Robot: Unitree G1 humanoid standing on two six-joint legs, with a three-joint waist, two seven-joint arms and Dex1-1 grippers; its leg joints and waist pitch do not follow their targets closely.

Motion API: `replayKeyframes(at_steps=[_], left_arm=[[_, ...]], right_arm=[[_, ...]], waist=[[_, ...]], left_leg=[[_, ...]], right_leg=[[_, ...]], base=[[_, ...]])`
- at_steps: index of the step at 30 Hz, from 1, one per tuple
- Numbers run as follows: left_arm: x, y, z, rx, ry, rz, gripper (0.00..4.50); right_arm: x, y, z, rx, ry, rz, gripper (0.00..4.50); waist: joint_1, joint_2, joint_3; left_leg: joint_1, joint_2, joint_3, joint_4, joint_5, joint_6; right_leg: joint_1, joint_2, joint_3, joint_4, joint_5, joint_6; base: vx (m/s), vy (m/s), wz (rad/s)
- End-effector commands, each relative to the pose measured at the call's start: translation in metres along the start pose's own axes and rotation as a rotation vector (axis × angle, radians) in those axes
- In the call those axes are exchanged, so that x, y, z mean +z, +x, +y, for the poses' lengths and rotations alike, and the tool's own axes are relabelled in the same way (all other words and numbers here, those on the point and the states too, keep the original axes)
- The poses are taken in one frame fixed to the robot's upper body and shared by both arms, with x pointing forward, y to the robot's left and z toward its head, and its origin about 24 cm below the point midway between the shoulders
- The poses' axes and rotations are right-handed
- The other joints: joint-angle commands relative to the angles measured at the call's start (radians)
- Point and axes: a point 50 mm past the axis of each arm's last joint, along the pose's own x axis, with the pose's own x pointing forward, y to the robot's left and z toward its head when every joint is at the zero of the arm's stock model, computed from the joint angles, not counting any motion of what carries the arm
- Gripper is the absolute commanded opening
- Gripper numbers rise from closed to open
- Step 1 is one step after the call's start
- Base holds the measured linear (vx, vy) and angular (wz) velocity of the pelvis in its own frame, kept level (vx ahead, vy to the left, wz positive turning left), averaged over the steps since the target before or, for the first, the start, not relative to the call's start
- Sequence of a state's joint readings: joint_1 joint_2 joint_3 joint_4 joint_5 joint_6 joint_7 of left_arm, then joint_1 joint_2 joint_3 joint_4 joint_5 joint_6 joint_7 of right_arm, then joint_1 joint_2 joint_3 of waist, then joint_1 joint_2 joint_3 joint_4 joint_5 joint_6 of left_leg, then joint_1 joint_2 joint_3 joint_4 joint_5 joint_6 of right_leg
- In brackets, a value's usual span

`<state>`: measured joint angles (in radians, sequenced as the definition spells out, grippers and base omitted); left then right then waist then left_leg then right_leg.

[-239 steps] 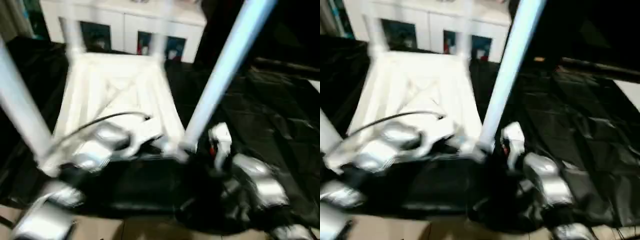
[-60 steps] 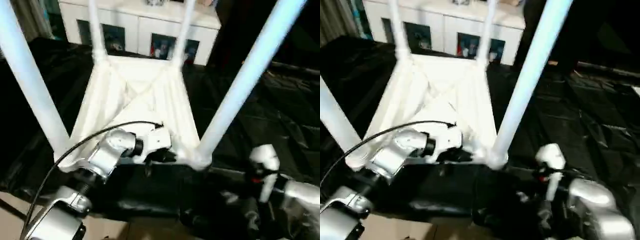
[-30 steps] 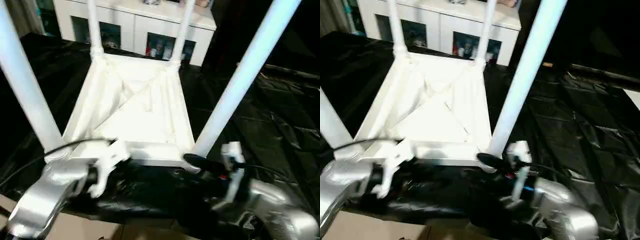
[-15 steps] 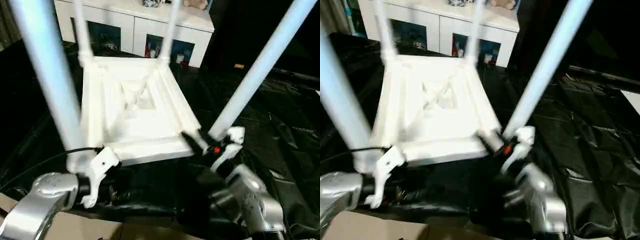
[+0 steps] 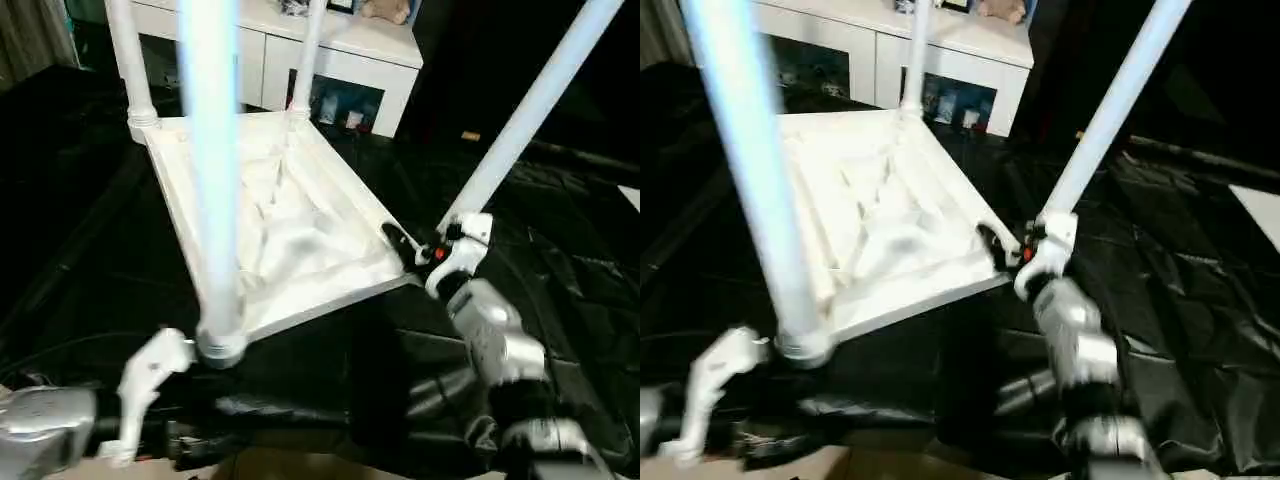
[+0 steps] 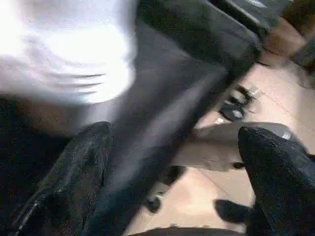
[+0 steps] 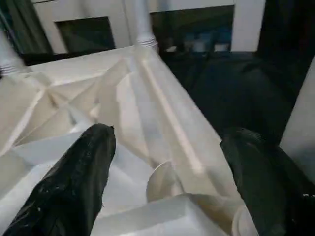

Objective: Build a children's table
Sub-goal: Rotate table base

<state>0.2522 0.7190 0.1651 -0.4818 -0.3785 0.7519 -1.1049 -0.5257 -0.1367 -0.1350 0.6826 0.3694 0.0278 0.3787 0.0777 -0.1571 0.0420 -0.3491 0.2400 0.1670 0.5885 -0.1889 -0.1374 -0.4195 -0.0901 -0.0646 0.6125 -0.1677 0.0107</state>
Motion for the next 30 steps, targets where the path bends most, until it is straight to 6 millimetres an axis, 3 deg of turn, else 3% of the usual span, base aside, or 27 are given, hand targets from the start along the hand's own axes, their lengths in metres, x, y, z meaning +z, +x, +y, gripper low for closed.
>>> replayKeyframes(at_steps=[1, 4, 6, 9, 11, 13, 14, 16, 17, 20, 21, 22, 23, 24, 25, 26, 27, 28, 30], left_arm=[[0.006, -0.015, 0.012, 0.074, 0.029, -0.048, 4.45], [0.011, -0.025, 0.021, 0.133, 0.06, -0.077, 4.45], [0.021, -0.039, 0.03, 0.17, 0.082, -0.14, 4.45], [0.032, -0.041, 0.033, 0.152, 0.065, -0.24, 4.45], [0.041, -0.04, 0.034, 0.133, 0.061, -0.325, 4.45], [0.047, -0.037, 0.036, 0.116, 0.063, -0.367, 4.45], [0.051, -0.035, 0.037, 0.104, 0.064, -0.386, 4.45], [0.061, -0.02, 0.036, 0.039, 0.076, -0.429, 4.45], [0.063, -0.016, 0.036, 0.025, 0.08, -0.431, 4.45], [0.068, -0.006, 0.035, -0.011, 0.084, -0.443, 4.45], [0.069, -0.003, 0.034, -0.03, 0.078, -0.449, 4.45], [0.074, 0.012, 0.032, -0.063, 0.085, -0.454, 4.45], [0.075, 0.013, 0.032, -0.065, 0.086, -0.454, 4.45], [0.077, 0.02, 0.033, -0.067, 0.093, -0.457, 4.45], [0.079, 0.026, 0.035, -0.058, 0.107, -0.453, 4.45], [0.083, 0.038, 0.037, -0.05, 0.123, -0.448, 4.45], [0.083, 0.038, 0.037, -0.05, 0.124, -0.447, 4.45], [0.084, 0.043, 0.038, -0.051, 0.129, -0.446, 4.45], [0.086, 0.048, 0.038, -0.059, 0.13, -0.449, 4.45]], right_arm=[[0.005, -0.006, -0.022, -0.07, -0.048, -0.008, 3.8], [0.003, -0.008, -0.021, -0.032, -0.11, 0.007, 3.8], [-0.012, -0.018, -0.01, 0.078, -0.181, 0.045, 3.8], [-0.024, -0.029, -0.002, 0.121, -0.2, 0.066, 3.8], [-0.03, -0.038, 0.0, 0.111, -0.203, 0.076, 3.8], [-0.035, -0.047, -0.001, 0.088, -0.204, 0.088, 3.8], [-0.038, -0.051, -0.003, 0.066, -0.211, 0.098, 3.8], [-0.05, -0.067, -0.016, -0.054, -0.212, 0.138, 3.8], [-0.052, -0.07, -0.02, -0.085, -0.21, 0.148, 3.8], [-0.059, -0.077, -0.026, -0.148, -0.202, 0.173, 3.8], [-0.06, -0.077, -0.027, -0.164, -0.205, 0.182, 3.8], [-0.066, -0.075, -0.032, -0.203, -0.216, 0.213, 3.8], [-0.066, -0.075, -0.032, -0.207, -0.217, 0.216, 3.8], [-0.068, -0.072, -0.034, -0.222, -0.215, 0.224, 3.8], [-0.07, -0.068, -0.032, -0.226, -0.195, 0.228, 3.8], [-0.073, -0.058, -0.027, -0.207, -0.172, 0.236, 3.8], [-0.073, -0.058, -0.026, -0.205, -0.171, 0.236, 3.8], [-0.073, -0.053, -0.022, -0.183, -0.167, 0.237, 3.8], [-0.074, -0.048, -0.018, -0.164, -0.166, 0.238, 3.8]], waist=[[-0.01, 0.028, -0.041], [-0.005, 0.026, -0.043], [-0.002, 0.025, -0.043], [0.002, 0.027, -0.044], [0.003, 0.018, -0.045], [0.006, 0.019, -0.044], [0.004, 0.015, -0.041], [0.007, 0.017, -0.042], [0.008, 0.024, -0.041], [0.005, 0.017, -0.042], [0.004, 0.025, -0.042], [0.002, 0.024, -0.041], [0.0, 0.024, -0.042], [0.0, 0.024, -0.043], [-0.001, 0.034, -0.045], [-0.004, 0.03, -0.046], [-0.004, 0.033, -0.047], [-0.003, 0.047, -0.05], [-0.007, 0.041, -0.053]], left_leg=[[-0.001, -0.016, 0.016, -0.08, -0.312, -0.022], [0.001, -0.017, 0.016, -0.079, -0.311, -0.019], [0.0, -0.016, 0.015, -0.08, -0.303, -0.017], [0.001, -0.014, 0.014, -0.083, -0.32, -0.031], [0.0, -0.014, 0.013, -0.084, -0.323, -0.034], [0.002, -0.014, 0.013, -0.084, -0.336, -0.035], [-0.002, -0.015, 0.011, -0.086, -0.345, -0.034], [0.003, -0.015, 0.011, -0.084, -0.359, -0.04], [0.007, -0.015, 0.011, -0.084, -0.375, -0.047], [0.001, -0.016, 0.008, -0.084, -0.397, -0.045], [0.0, -0.016, 0.007, -0.084, -0.4, -0.047], [0.003, -0.017, 0.007, -0.083, -0.409, -0.047], [0.005, -0.017, 0.006, -0.082, -0.42, -0.05], [0.004, -0.017, 0.006, -0.082, -0.417, -0.051], [0.001, -0.017, 0.005, -0.083, -0.405, -0.052], [0.0, -0.018, 0.007, -0.081, -0.401, -0.048], [0.0, -0.018, 0.006, -0.081, -0.397, -0.048], [-0.002, -0.019, 0.005, -0.081, -0.378, -0.049], [-0.005, -0.018, 0.007, -0.079, -0.339, -0.048]], right_leg=[[0.029, -0.013, 0.031, -0.067, -0.323, -0.1], [0.032, -0.013, 0.032, -0.067, -0.318, -0.097], [0.035, -0.014, 0.032, -0.065, -0.308, -0.097], [0.037, -0.015, 0.032, -0.066, -0.311, -0.1], [0.037, -0.015, 0.032, -0.061, -0.283, -0.116], [0.036, -0.016, 0.032, -0.063, -0.298, -0.114], [0.038, -0.016, 0.032, -0.066, -0.333, -0.102], [0.033, -0.02, 0.033, -0.073, -0.387, -0.083], [0.028, -0.02, 0.033, -0.077, -0.397, -0.079], [0.031, -0.021, 0.031, -0.081, -0.433, -0.062], [0.032, -0.021, 0.031, -0.081, -0.436, -0.06], [0.027, -0.021, 0.029, -0.085, -0.456, -0.054], [0.026, -0.021, 0.027, -0.087, -0.469, -0.054], [0.027, -0.022, 0.027, -0.086, -0.462, -0.056], [0.03, -0.022, 0.028, -0.082, -0.439, -0.061], [0.029, -0.02, 0.027, -0.084, -0.424, -0.063], [0.031, -0.02, 0.027, -0.082, -0.422, -0.064], [0.035, -0.023, 0.029, -0.077, -0.396, -0.072], [0.039, -0.021, 0.029, -0.07, -0.335, -0.09]], base=[[0.0, 0.0, 0.0], [0.0, 0.0, 0.0], [0.0, 0.0, 0.0], [0.0, 0.0, 0.0], [0.0, 0.0, 0.0], [0.0, 0.0, 0.0], [0.0, 0.0, 0.0], [0.0, 0.0, 0.0], [0.0, 0.0, 0.0], [0.0, 0.0, 0.0], [0.0, 0.0, 0.0], [0.0, 0.0, 0.0], [0.0, 0.0, 0.0], [0.0, 0.0, 0.0], [0.0, 0.0, 0.0], [0.0, 0.0, 0.0], [0.0, 0.0, 0.0], [0.0, 0.0, 0.0], [0.0, 0.0, 0.0]])
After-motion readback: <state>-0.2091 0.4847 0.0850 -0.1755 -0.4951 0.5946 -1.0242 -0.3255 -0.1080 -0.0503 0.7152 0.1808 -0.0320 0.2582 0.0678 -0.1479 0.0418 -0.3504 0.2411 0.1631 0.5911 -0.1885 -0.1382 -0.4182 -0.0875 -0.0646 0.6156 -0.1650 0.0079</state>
